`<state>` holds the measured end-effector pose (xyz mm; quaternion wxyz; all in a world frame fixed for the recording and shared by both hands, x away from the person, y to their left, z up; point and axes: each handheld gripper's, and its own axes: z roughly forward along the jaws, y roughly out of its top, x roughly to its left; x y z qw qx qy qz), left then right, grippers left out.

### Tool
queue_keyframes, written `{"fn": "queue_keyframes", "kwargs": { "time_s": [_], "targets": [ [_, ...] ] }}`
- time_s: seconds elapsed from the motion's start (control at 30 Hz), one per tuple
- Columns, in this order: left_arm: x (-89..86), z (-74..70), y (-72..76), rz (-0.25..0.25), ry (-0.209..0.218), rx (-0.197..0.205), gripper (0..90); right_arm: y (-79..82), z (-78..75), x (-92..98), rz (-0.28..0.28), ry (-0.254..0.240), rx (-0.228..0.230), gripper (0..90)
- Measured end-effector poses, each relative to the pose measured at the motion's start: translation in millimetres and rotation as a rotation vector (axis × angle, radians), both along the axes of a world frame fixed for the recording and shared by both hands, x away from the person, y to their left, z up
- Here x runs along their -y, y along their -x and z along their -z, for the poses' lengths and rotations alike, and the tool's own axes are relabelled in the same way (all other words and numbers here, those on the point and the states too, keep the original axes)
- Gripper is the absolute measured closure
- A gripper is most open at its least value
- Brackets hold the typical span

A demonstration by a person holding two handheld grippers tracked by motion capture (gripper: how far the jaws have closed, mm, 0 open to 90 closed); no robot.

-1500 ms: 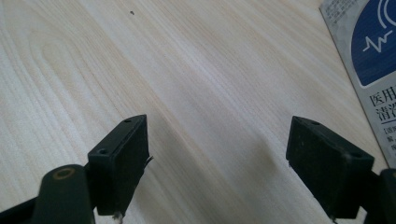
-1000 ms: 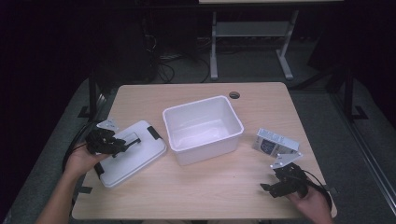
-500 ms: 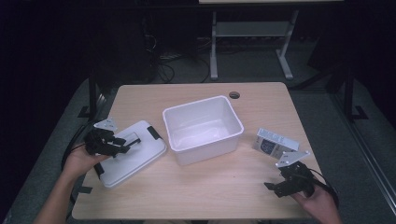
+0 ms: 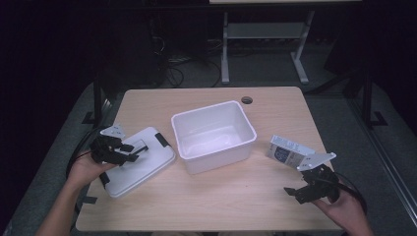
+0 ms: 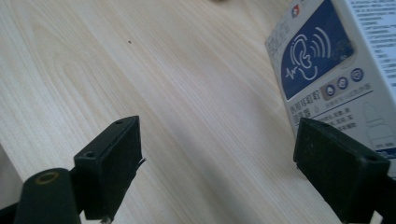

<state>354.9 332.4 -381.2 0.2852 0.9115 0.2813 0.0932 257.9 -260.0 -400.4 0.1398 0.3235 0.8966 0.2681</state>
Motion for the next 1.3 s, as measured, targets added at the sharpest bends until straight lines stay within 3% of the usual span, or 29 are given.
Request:
{"fn": "queue_keyframes", "kwargs": {
  "time_s": [0.33, 0.6, 1.3],
  "targets": [
    [-3.6, 1.0, 2.5, -0.011, -0.01, 0.002, 51.9, -10.1, -12.5, 4.2, -0.003, 0.008, 0.008, 14.8],
    [-6.3, -0.4, 2.6, -0.016, 0.001, 0.004, 48.7, -20.1, -18.0, 5.9, -0.015, 0.014, -0.016, 14.8],
    [-4.8, -2.2, -4.1, -0.043, 0.01, 0.015, 43.9, -52.8, -35.6, 18.1, -0.022, 0.084, -0.066, 14.8]
  ]
}}
